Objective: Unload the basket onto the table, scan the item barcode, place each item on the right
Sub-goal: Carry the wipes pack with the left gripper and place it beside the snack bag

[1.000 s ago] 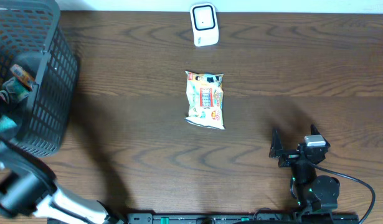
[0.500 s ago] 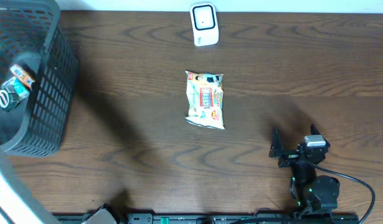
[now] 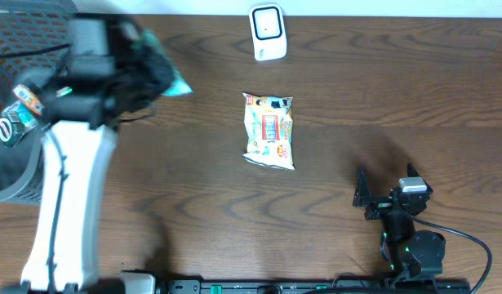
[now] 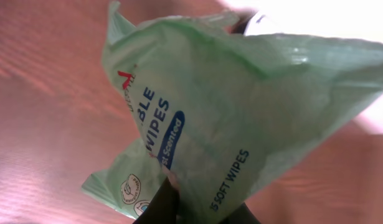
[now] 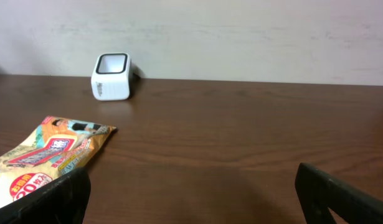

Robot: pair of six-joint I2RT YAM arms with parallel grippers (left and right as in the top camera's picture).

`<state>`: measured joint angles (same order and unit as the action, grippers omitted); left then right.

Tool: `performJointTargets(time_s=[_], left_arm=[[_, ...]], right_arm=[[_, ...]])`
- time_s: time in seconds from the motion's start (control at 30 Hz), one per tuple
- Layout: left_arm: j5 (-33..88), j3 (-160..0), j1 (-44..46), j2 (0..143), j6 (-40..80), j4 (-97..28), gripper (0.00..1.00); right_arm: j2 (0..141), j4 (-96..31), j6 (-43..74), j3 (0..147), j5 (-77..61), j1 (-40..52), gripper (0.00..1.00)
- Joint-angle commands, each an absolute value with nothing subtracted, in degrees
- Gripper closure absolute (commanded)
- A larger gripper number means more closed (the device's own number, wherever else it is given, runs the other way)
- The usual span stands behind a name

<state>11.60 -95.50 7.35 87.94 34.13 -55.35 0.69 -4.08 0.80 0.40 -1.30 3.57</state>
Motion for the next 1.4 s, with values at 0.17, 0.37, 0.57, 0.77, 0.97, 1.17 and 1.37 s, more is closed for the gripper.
performJointTargets(time_s=[0.17, 0.37, 0.57, 0.77, 0.97, 1.17, 1.37], left_arm=[[-1.19, -95.35, 18.04, 103.98, 24.23, -55.86, 0.92], [-2.11, -95.35, 19.86, 114.41, 25.15, -55.02, 0.79], [4.47, -95.72, 19.92, 116.25, 25.1, -54.35, 0.7], [4.49, -98.02, 19.22, 113.51, 25.06, -54.7, 0.62], [2.39, -102.83, 13.82, 102.72, 17.93, -53.12, 0.37], [-20.1, -103.42, -0.8, 89.1, 17.61, -43.03, 0.36], [-22.52, -103.39, -17.85, 89.32, 17.63, -37.8, 0.24]], right_arm=[[0.38, -4.32, 0.58, 0.32, -1.02, 3.86, 0.01], [0.38, -4.32, 0.6, 0.32, -1.02, 3.84, 0.01], [0.38, -4.32, 0.58, 0.32, -1.02, 3.84, 0.01], [0.38, -4.32, 0.58, 0.32, -1.02, 3.84, 0.01], [0.38, -4.32, 0.58, 0.32, -1.02, 3.84, 0.01], [0.38, -4.32, 0.58, 0.32, -1.02, 3.84, 0.01], [0.38, -4.32, 0.58, 0.32, -1.02, 3.84, 0.01]])
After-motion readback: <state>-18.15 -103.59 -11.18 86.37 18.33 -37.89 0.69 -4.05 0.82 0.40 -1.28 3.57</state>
